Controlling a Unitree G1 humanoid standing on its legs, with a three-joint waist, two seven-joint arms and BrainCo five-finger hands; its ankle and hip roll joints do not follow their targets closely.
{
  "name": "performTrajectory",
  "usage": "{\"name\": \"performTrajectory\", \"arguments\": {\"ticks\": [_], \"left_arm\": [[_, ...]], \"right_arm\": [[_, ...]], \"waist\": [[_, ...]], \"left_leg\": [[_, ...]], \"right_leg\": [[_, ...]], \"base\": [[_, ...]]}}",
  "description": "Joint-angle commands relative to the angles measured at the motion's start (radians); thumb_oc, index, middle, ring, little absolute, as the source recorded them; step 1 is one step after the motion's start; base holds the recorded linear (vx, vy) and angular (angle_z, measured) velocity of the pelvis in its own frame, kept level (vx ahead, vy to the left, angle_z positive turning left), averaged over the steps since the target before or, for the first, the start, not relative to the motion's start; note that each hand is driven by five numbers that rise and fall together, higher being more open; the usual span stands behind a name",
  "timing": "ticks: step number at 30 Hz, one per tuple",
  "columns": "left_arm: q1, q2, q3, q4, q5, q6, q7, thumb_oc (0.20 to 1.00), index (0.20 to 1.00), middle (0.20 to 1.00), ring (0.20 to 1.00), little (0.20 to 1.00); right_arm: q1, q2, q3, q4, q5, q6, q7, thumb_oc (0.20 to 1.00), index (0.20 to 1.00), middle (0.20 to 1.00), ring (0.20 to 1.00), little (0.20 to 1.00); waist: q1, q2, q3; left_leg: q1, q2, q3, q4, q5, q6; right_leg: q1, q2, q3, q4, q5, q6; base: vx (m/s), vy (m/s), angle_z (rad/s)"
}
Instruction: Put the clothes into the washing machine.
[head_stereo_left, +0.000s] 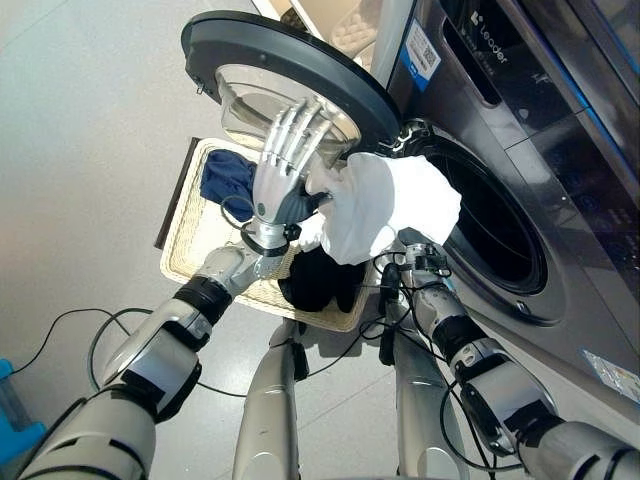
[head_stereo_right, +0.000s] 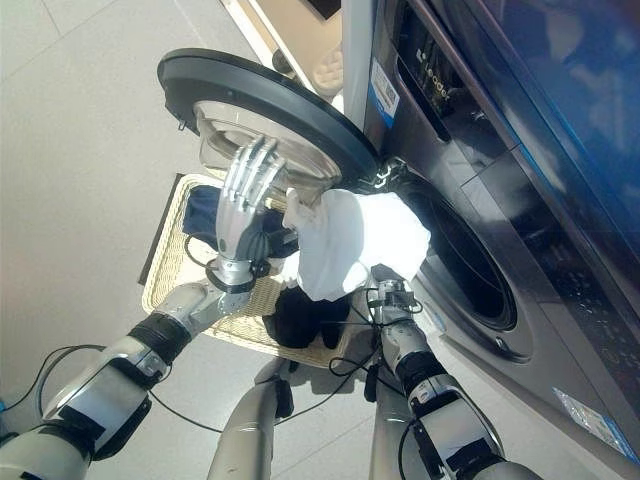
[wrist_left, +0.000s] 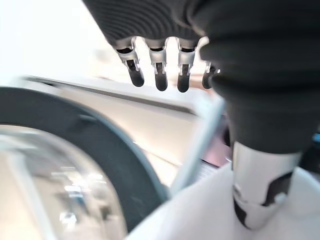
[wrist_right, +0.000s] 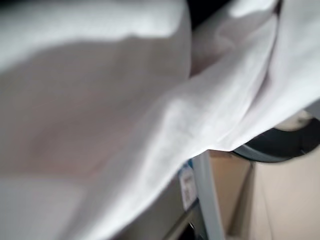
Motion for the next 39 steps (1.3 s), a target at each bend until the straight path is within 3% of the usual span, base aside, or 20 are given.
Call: {"name": "performTrajectory", "arguments": {"ticks": [1,5,9,11,13,15,16,18,28,39], "left_arm": [[0.027,-0.074,0.141,0.017,-0.363,-0.146,-0.063,1.000,1.000,1.000,1.000,1.000],[0.100,-0.126,0.244,0.029,-0.648,-0.165,-0.172,1.000,1.000,1.000,1.000,1.000],[0.156,-0.141,0.279,0.032,-0.749,-0.124,-0.244,1.000,1.000,1.000,1.000,1.000],[0.200,-0.148,0.277,0.039,-0.797,-0.093,-0.300,1.000,1.000,1.000,1.000,1.000],[0.209,-0.149,0.275,0.041,-0.806,-0.088,-0.309,1.000,1.000,1.000,1.000,1.000],[0.235,-0.150,0.272,0.049,-0.833,-0.075,-0.342,1.000,1.000,1.000,1.000,1.000],[0.261,-0.157,0.254,0.051,-0.838,-0.068,-0.379,1.000,1.000,1.000,1.000,1.000],[0.267,-0.158,0.243,0.046,-0.830,-0.070,-0.390,1.000,1.000,1.000,1.000,1.000],[0.330,-0.141,0.123,-0.043,-0.840,0.007,-0.469,1.000,1.000,1.000,1.000,1.000],[0.382,-0.093,0.085,-0.101,-0.845,-0.010,-0.506,1.000,1.000,1.000,1.000,1.000]], "right_arm": [[-0.008,0.005,-0.071,-0.009,-0.005,0.009,-0.007,0.200,0.200,0.200,0.200,0.200],[-0.011,0.012,-0.146,0.013,-0.005,-0.033,-0.053,0.200,0.200,0.200,0.200,0.200],[-0.015,0.014,-0.209,0.003,-0.005,-0.108,-0.119,0.200,0.200,0.200,0.200,0.200],[-0.017,0.004,-0.248,-0.019,-0.005,-0.184,-0.179,0.200,0.200,0.200,0.200,0.200],[-0.019,-0.001,-0.257,-0.020,-0.005,-0.198,-0.190,0.200,0.200,0.200,0.200,0.200],[-0.026,-0.016,-0.284,-0.028,-0.005,-0.240,-0.227,0.200,0.200,0.200,0.200,0.200],[-0.042,-0.037,-0.306,-0.040,-0.005,-0.301,-0.281,0.200,0.200,0.200,0.200,0.200],[-0.053,-0.051,-0.318,-0.044,-0.005,-0.325,-0.306,0.200,0.200,0.200,0.200,0.200],[-0.132,-0.212,-0.435,-0.027,-0.005,-0.527,-0.493,0.200,0.200,0.200,0.200,0.200],[-0.102,-0.360,-0.506,0.057,-0.005,-0.602,-0.577,0.200,0.200,0.200,0.200,0.200]], "waist": [[0.028,0.039,-0.020],[0.037,0.050,-0.020],[0.044,0.063,-0.020],[0.047,0.072,-0.020],[0.048,0.074,-0.020],[0.051,0.080,-0.020],[0.055,0.087,-0.020],[0.058,0.091,-0.020],[0.075,0.114,-0.020],[0.071,0.122,-0.020]], "left_leg": [[-0.048,-0.094,0.013,0.002,-0.026,-0.013],[-0.063,-0.104,0.005,0.007,-0.028,-0.011],[-0.076,-0.113,-0.002,0.008,-0.029,-0.009],[-0.089,-0.118,-0.003,0.011,-0.030,-0.007],[-0.091,-0.119,-0.003,0.011,-0.030,-0.006],[-0.099,-0.122,-0.004,0.013,-0.032,-0.005],[-0.112,-0.125,-0.004,0.020,-0.033,-0.002],[-0.120,-0.126,-0.003,0.024,-0.034,-0.001],[-0.152,-0.133,-0.005,0.061,-0.051,0.004],[-0.151,-0.121,0.010,0.086,-0.065,0.010]], "right_leg": [[0.000,0.024,-0.080,0.067,-0.085,0.101],[-0.013,0.019,-0.089,0.070,-0.088,0.101],[-0.021,0.016,-0.100,0.066,-0.089,0.098],[-0.032,0.013,-0.106,0.063,-0.086,0.095],[-0.034,0.012,-0.107,0.062,-0.086,0.094],[-0.040,0.009,-0.111,0.061,-0.084,0.093],[-0.053,0.004,-0.115,0.062,-0.079,0.092],[-0.061,0.001,-0.117,0.065,-0.076,0.093],[-0.098,-0.023,-0.130,0.092,-0.057,0.102],[-0.110,-0.035,-0.128,0.126,-0.061,0.103]], "base": [[0.00,-0.045,0.00],[-0.01,-0.059,0.00],[-0.02,-0.056,0.02],[-0.02,-0.036,0.01],[0.00,0.000,0.00],[-0.01,-0.021,0.00],[-0.02,-0.032,0.00],[0.00,0.000,0.00],[-0.01,-0.029,0.03],[0.00,-0.001,0.01]]}}
